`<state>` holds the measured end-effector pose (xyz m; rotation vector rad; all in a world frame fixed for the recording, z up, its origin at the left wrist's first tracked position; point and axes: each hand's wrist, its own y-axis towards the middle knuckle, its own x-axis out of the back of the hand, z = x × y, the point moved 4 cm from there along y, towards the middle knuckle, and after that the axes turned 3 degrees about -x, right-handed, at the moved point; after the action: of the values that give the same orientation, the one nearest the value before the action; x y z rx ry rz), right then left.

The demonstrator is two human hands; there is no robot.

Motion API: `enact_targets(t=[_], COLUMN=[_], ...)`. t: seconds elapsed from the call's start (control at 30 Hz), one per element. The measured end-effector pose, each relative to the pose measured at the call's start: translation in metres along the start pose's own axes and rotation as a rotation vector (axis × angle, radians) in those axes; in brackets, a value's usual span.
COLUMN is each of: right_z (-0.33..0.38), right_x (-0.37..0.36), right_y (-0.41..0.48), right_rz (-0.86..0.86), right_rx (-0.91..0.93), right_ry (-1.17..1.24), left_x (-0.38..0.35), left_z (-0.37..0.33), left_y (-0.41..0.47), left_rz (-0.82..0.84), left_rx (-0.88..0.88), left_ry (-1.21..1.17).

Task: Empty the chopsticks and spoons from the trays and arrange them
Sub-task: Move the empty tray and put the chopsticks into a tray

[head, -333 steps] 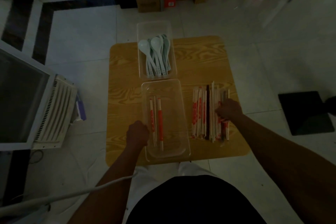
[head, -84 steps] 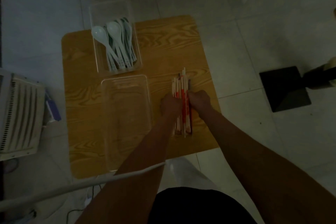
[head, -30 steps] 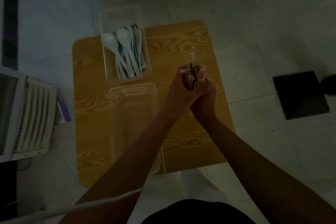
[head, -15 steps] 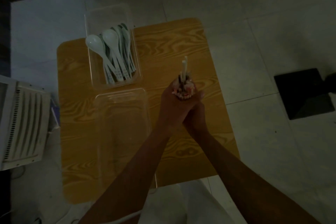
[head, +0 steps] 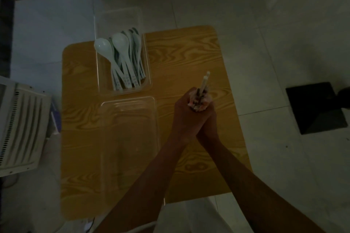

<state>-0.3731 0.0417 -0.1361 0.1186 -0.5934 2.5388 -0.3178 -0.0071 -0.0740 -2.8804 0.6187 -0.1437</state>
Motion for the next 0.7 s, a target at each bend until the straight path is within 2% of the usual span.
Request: enact_targets(t=[0.1,0.17,0.27,0.43,0.5,0.57,0.7], right_z=[0.011,0.022,0.028,0.036,0.042,0.05,0.065], right_x=[0.007,0.008,0.015,0.019,0.021,0.024,0.029], right_y=[-0.001,-0.003,0.003,0.036,0.059,0.083,0.127], right_rz=[-0.101,-0.077,-0.123,-0.185,-0.178,-0.194,-0.294], right_rx=[0.159,0.175,0.143,-0.049,-0.091,-0.127,-0.2], right_ry=[-0.227,-0.17,-0.314,-0.426,-0.488,-0.543,-0.6], left_x=[0.006,0.01,0.008,-0.005,-0.006,-0.002,0.035], left_z=[-0.007,-0.013,-0.015,-0.009,-0.007,-0.007,-0.005], left_y=[0.011,0.021,0.039,0.075,0.094,0.104,0.086], left_rz=[-0.092,-0.133,-0.177,-0.161,-0.099,-0.035,-0.063], left_rx=[0.053,0.096,0.233,0.388,0.433,0.445,0.234], left_ry=[-0.022,-0.114,-0.234,-0.285,-0.211,-0.029,0.319])
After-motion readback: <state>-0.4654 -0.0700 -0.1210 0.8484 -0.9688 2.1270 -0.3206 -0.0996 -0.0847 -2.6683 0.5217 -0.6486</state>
